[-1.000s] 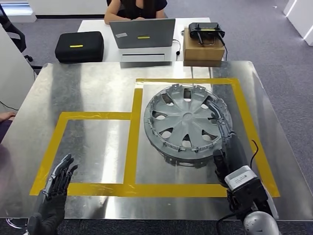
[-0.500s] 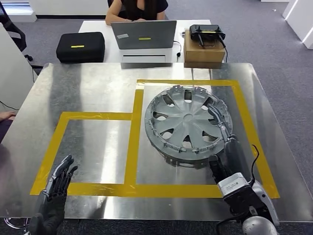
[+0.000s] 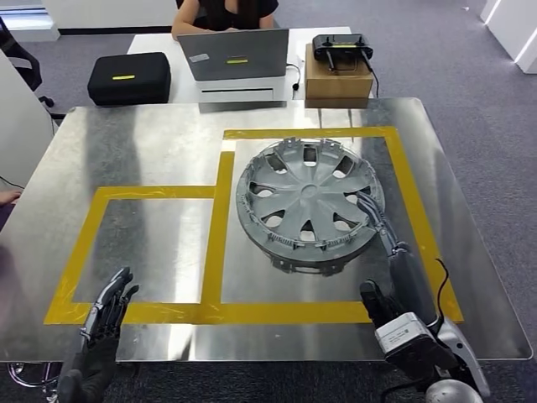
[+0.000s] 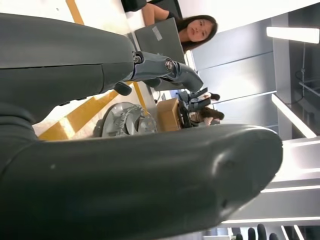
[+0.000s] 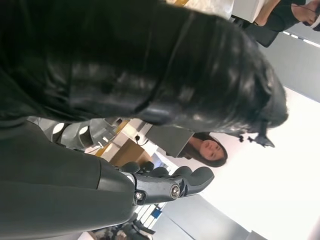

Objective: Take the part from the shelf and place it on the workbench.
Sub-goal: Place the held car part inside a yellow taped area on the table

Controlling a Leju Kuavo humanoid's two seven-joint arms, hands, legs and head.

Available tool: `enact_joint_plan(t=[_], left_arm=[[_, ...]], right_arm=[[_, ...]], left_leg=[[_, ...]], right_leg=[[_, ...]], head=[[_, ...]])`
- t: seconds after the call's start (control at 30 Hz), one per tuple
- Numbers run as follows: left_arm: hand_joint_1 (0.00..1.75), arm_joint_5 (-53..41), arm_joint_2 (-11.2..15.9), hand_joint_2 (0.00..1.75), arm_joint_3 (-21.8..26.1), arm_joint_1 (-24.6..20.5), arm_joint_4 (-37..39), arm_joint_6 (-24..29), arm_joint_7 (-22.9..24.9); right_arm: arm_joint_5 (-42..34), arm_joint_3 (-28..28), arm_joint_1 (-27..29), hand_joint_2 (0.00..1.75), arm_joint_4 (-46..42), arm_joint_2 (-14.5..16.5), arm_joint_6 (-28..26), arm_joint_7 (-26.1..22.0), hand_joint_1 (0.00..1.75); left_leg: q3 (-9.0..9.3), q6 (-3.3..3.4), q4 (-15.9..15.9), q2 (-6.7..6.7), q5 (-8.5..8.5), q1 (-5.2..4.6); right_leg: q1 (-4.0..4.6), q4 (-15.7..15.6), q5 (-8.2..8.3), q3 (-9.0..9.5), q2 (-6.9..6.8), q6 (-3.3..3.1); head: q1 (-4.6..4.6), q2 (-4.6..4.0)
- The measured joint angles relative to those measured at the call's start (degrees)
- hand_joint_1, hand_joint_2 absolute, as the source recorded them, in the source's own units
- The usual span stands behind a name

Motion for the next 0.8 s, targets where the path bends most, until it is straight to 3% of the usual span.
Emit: enact_joint_plan(t=[0.07, 0.13, 0.17, 0.23, 0.3, 0.33, 0.37, 0.4, 0.43, 0.47, 0.53, 0.57, 0.63, 0.7, 0.8], left_arm=[[0.00, 0.08, 0.09, 0.00, -0.04, 0.13, -0.03, 0.03, 0.00], [0.00, 0.11, 0.21, 0.00, -0.04, 0.38, -0.07, 0.08, -0.08], [0.00, 0.12, 0.27, 0.00, -0.05, 0.51, -0.07, 0.11, -0.12], [0.00, 0.12, 0.37, 0.00, -0.06, 0.74, -0.07, 0.16, -0.22], [0.00, 0.13, 0.43, 0.00, -0.06, 0.86, -0.07, 0.16, -0.33], [0.00, 0.14, 0.43, 0.00, -0.07, 0.86, -0.07, 0.15, -0.35], [0.00, 0.14, 0.42, 0.00, -0.08, 0.84, -0.07, 0.11, -0.28], [0.00, 0.14, 0.41, 0.00, -0.08, 0.81, -0.07, 0.05, -0.16], [0.00, 0.14, 0.40, 0.00, -0.08, 0.77, -0.07, -0.02, -0.04], [0.00, 0.16, 0.39, 0.00, -0.08, 0.74, -0.07, -0.13, 0.04], [0.00, 0.31, 0.38, 0.00, -0.06, 0.80, -0.07, -0.35, 0.02], [0.00, 0.42, 0.38, 0.00, -0.04, 0.86, -0.07, -0.47, -0.02], [0.00, 0.80, 0.34, 0.00, 0.19, 1.07, -0.08, -0.84, -0.12], [0.00, 1.35, 0.28, 0.00, 0.89, 1.58, -0.12, -1.67, -0.21], [0.00, 1.72, -0.07, 0.00, 2.30, 2.39, -0.15, -3.19, -0.34]], right_arm=[[0.09, -0.01, 0.01, 0.00, -0.16, 0.00, 0.04, 0.14, 0.00], [0.29, -0.06, 0.17, 0.00, -0.24, -0.10, 0.02, 0.12, 0.00], [0.40, -0.15, 0.37, 0.00, -0.27, -0.23, -0.01, 0.05, 0.00], [0.50, -0.35, 0.77, 0.00, -0.27, -0.47, -0.07, -0.20, 0.00], [0.44, -0.43, 0.91, 0.00, -0.26, -0.55, -0.05, -0.42, 0.00], [0.46, -0.43, 0.91, 0.00, -0.26, -0.57, -0.02, -0.39, 0.00], [0.51, -0.43, 0.91, 0.00, -0.27, -0.59, 0.01, -0.24, 0.00], [0.61, -0.43, 0.91, 0.00, -0.28, -0.59, 0.03, -0.01, 0.00], [0.72, -0.43, 0.91, 0.00, -0.30, -0.59, 0.03, 0.20, 0.00], [0.81, -0.43, 0.92, 0.00, -0.37, -0.60, 0.02, 0.30, 0.00], [0.99, -0.43, 0.95, 0.00, -0.69, -0.61, -0.05, 0.20, 0.00], [1.11, -0.42, 1.00, 0.00, -0.87, -0.61, -0.11, 0.13, 0.00], [1.47, -0.22, 1.13, 0.00, -1.06, -0.61, -0.25, 0.20, 0.00], [1.89, 0.37, 1.11, 0.00, -1.09, -0.61, -0.54, 0.61, 0.00], [2.38, 1.73, 1.09, 0.00, -1.09, -0.59, -1.21, 1.10, 0.00]], left_leg=[[1.11, 0.25, -2.97, -0.06, 0.65, -0.34], [0.36, 0.75, -3.17, -0.04, 1.55, -0.42], [-0.10, 1.14, -3.29, 0.02, 2.14, -0.35], [-1.33, 1.86, -3.54, 0.24, 3.40, -0.17], [-2.79, 2.22, -3.43, 0.41, 4.52, -0.29], [-3.59, 2.25, -3.32, 0.47, 5.09, -0.37], [-4.40, 2.22, -3.17, 0.49, 5.63, -0.44], [-5.17, 2.16, -3.00, 0.50, 6.09, -0.50], [-5.76, 2.08, -2.83, 0.50, 6.48, -0.55], [-6.19, 1.97, -2.65, 0.50, 6.80, -0.59], [-6.76, 1.53, -2.29, 0.48, 7.44, -0.78], [-6.99, 1.21, -2.18, 0.49, 7.83, -0.80], [-7.37, 0.47, -2.10, 0.48, 8.54, -0.71], [-8.13, -0.21, -0.67, 0.38, 6.82, -0.54], [-10.73, -1.05, 8.54, 0.31, -0.87, -0.14]], right_leg=[[-0.02, -0.20, 0.82, -0.14, -0.01, 0.79], [-0.16, -0.50, 1.47, -0.23, -0.03, 1.57], [-0.23, -0.21, 0.81, -0.60, -0.01, 1.87], [-0.29, 3.33, -3.46, -1.99, 0.05, 2.34], [-0.28, 10.49, -8.74, -3.73, 0.05, 2.72], [-0.28, 13.49, -9.84, -4.05, 0.04, 2.83], [-0.28, 14.96, -9.70, -3.61, 0.03, 2.86], [-0.27, 14.29, -8.55, -2.15, 0.04, 2.78], [-0.24, 11.60, -7.09, 0.33, 0.04, 2.59], [-0.18, 7.53, -6.19, 3.51, 0.04, 2.27], [0.05, -0.43, -6.25, 9.27, 0.04, 1.65], [0.19, -2.61, -6.66, 10.70, 0.05, 1.38], [0.26, -3.61, -6.37, 10.65, 0.00, 0.76], [0.11, -3.84, -5.39, 9.50, -0.22, -0.22], [0.07, -3.92, -3.77, 7.53, -0.55, -1.05]], head=[[-0.03, 0.00], [-0.10, 0.00], [-0.09, 0.00], [0.08, 0.00], [0.25, 0.00], [0.30, 0.00], [0.31, 0.00], [0.34, 0.00], [0.34, 0.00], [0.34, 0.00], [0.32, 0.00], [0.31, 0.00], [0.29, 0.00], [0.15, 0.00], [-0.21, 0.00]])
